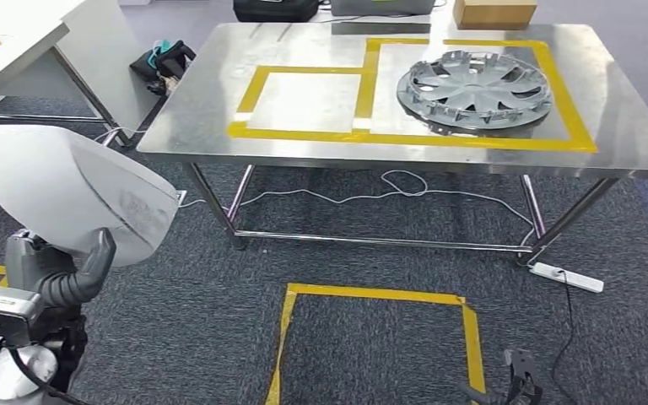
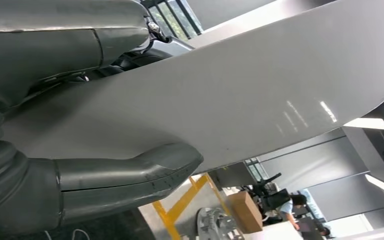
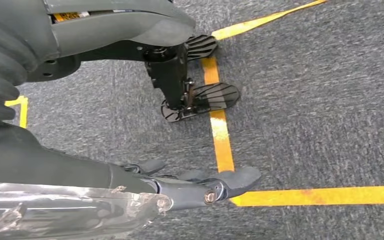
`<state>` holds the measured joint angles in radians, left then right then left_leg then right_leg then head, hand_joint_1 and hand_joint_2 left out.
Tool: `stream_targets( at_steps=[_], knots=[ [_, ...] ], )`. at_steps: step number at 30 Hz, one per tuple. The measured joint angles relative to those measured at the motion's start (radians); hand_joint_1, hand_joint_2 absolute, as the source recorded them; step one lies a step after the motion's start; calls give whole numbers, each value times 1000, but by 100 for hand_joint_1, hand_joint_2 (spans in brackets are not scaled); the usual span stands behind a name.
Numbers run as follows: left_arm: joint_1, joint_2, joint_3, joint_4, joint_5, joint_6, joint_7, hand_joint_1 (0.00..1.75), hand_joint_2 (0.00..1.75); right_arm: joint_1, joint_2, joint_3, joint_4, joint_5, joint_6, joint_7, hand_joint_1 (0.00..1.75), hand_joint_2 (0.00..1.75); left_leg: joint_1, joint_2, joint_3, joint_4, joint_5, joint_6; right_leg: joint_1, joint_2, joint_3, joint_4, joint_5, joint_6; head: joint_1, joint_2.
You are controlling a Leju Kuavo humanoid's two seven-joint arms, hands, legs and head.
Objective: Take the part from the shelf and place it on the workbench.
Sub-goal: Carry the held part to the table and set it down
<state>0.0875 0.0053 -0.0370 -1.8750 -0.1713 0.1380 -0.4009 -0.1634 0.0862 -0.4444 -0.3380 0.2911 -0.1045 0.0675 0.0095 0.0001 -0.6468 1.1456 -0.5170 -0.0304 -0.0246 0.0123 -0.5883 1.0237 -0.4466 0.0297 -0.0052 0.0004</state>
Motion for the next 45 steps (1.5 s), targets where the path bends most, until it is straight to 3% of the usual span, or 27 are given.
stream_targets(
  at_steps=[2,3,5,7,9,12,14,16,18,19,20,22,23,25,28,31,35,41,43,45],
  knots=[
    [1,0,0,0,0,0,0,175,175,1,0,0,0,0,0,0,0,175,0,0,-66,118,-37,0,2,4,0,0,-2,-3,0,0],
    [1,0,0,0,0,0,0,175,175,2,0,0,0,0,0,0,0,175,0,0,-81,137,-31,2,2,7,0,0,-2,-4,0,0],
    [1,0,0,0,0,0,0,175,175,1,0,0,0,0,0,0,0,175,0,-2,-55,65,31,9,3,15,3,0,-3,-3,0,0],
    [0,0,0,0,0,0,0,175,175,-1,0,0,0,0,0,0,0,175,0,-10,5,-67,92,16,5,24,2,2,-6,2,0,0],
    [0,0,0,0,0,0,0,175,175,-2,0,0,0,0,0,0,0,175,-1,-17,35,-135,104,19,7,30,-1,1,-7,12,1,0],
    [0,0,0,0,0,0,0,175,175,1,0,0,0,0,0,0,0,175,-1,-13,40,-146,100,29,5,27,-5,-1,-11,31,2,0],
    [0,-1,0,0,0,0,0,175,175,0,0,0,0,0,1,0,0,175,1,-8,44,-151,101,40,6,11,-33,52,-44,38,7,0],
    [0,-2,0,0,0,0,0,175,175,0,0,0,0,0,2,0,0,175,-3,-3,46,-151,99,47,7,-1,-96,180,-104,40,11,0],
    [1,-2,0,0,0,0,0,175,175,3,0,0,0,0,2,0,0,175,-6,1,47,-150,96,51,9,-3,-147,277,-128,39,11,0],
    [1,-2,0,0,0,0,0,175,175,4,0,0,0,0,2,0,0,175,-7,2,50,-150,95,52,10,-4,-148,274,-113,38,11,0],
    [2,-2,0,0,0,0,0,175,175,4,0,0,0,0,1,0,0,175,-7,4,53,-150,93,51,11,-5,-129,231,-82,36,11,0],
    [1,-3,0,0,0,0,0,175,175,2,0,0,0,0,2,0,0,175,-10,7,60,-148,87,46,13,-14,-60,93,-17,30,11,0],
    [1,-3,0,0,0,0,0,175,175,0,0,0,0,0,2,0,0,175,-12,8,62,-147,85,41,14,-18,-31,39,1,26,11,0],
    [1,-2,0,0,0,0,0,175,175,-3,0,1,0,0,0,0,0,175,-18,8,61,-144,84,41,14,-18,-9,-1,6,22,9,0],
    [1,-1,0,0,-3,-4,-2,175,175,-2,0,2,0,0,-1,1,0,175,-18,10,62,-149,88,57,14,-13,-10,-3,9,22,7,0],
    [1,0,0,0,-8,-9,-4,175,175,-3,0,3,0,0,-3,2,0,175,-18,11,66,-156,90,54,16,-10,-11,-3,8,18,7,0],
    [1,3,-1,0,-22,-22,-15,175,175,-4,0,6,0,0,-1,2,0,175,-16,12,66,-161,92,33,17,-10,-12,-3,8,12,7,0],
    [0,13,-1,0,-32,-31,-23,175,175,-4,0,10,0,-2,0,1,0,175,-19,13,69,-168,93,44,11,-11,-10,-10,13,24,7,0],
    [-1,14,-1,-1,-34,-31,-25,175,175,-5,0,11,0,-3,0,1,0,175,-12,16,79,-185,102,48,13,-10,-23,16,-5,31,10,0],
    [-3,15,0,-2,-36,-31,-28,175,175,-6,0,11,0,-3,0,0,0,175,-7,19,84,-192,104,51,12,-10,-74,118,-57,39,14,0]
  ],
)
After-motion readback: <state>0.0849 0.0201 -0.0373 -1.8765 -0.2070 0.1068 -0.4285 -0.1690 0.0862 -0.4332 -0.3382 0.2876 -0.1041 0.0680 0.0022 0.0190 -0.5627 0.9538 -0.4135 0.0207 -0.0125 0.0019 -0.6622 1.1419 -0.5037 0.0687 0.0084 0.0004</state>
